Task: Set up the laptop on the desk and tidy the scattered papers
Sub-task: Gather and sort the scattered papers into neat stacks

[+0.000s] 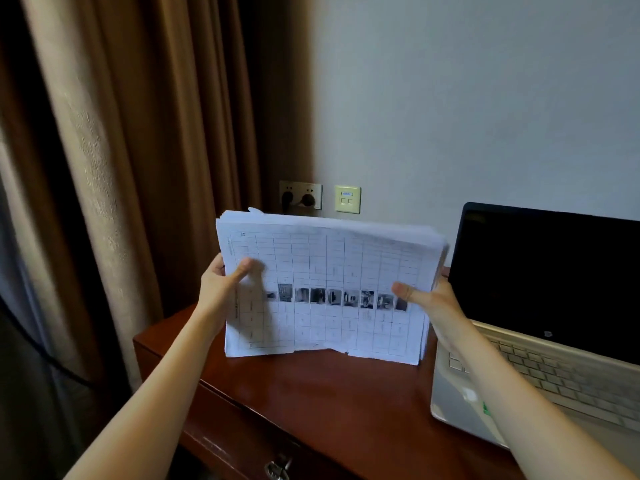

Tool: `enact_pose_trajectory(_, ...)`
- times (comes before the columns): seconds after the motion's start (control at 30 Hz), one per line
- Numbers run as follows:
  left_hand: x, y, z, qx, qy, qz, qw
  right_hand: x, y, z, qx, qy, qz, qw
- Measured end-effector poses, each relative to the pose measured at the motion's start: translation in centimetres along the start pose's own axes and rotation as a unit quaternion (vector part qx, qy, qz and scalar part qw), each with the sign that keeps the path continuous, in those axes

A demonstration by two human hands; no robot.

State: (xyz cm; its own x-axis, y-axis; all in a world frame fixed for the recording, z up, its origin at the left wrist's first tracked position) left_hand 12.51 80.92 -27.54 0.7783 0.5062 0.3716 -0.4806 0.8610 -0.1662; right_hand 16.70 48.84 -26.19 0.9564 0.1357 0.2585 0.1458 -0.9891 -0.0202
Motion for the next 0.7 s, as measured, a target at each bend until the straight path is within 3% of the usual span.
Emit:
enact_pose_trajectory(0.13,-0.1,-0.5,-0.2,0.006,0.01,-0.035,0.999,-0.3,-0.3,0.8,0.04,-0.047,0.001,0.998)
enact_pose_trajectory(0.23,0.1,-0.9,-0.2,0.037,0.02,-0.027,0.999,-0.1,-0.9,0.4,0.018,-0.015,-0.016,1.0)
enact_pose_trajectory(0.37,0.4,-1.3,-0.1,0.061,0.039,-0.046,0.996,0.4,0.3,1.0,0.041,-0.013,0.099,0.994)
enact_pose_trajectory(0.57,-0.2,-0.5,-2.7,0.118,0.133,-0.112,0.978,0.8,2.0,1.0,0.104,-0.018,0.166,0.98)
enact_pose_trajectory(0.7,-1.6,-0.3,-4.8,-0.037,0.201,-0.083,0.975,0.4,2.1,2.5,0.176,-0.053,0.199,0.963)
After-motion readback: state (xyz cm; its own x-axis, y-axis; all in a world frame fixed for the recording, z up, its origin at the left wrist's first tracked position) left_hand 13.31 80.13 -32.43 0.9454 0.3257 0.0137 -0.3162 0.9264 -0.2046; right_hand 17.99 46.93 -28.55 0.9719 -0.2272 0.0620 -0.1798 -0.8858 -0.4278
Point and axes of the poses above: each hand's wrist, its own x-axis towards the middle knuckle, its own y-axis out of the back of the hand, z = x × y, the point moved 8 cm from there along x, towards the middle knuckle, and after that the axes turned 2 degrees about z, right-handed, at the moved point
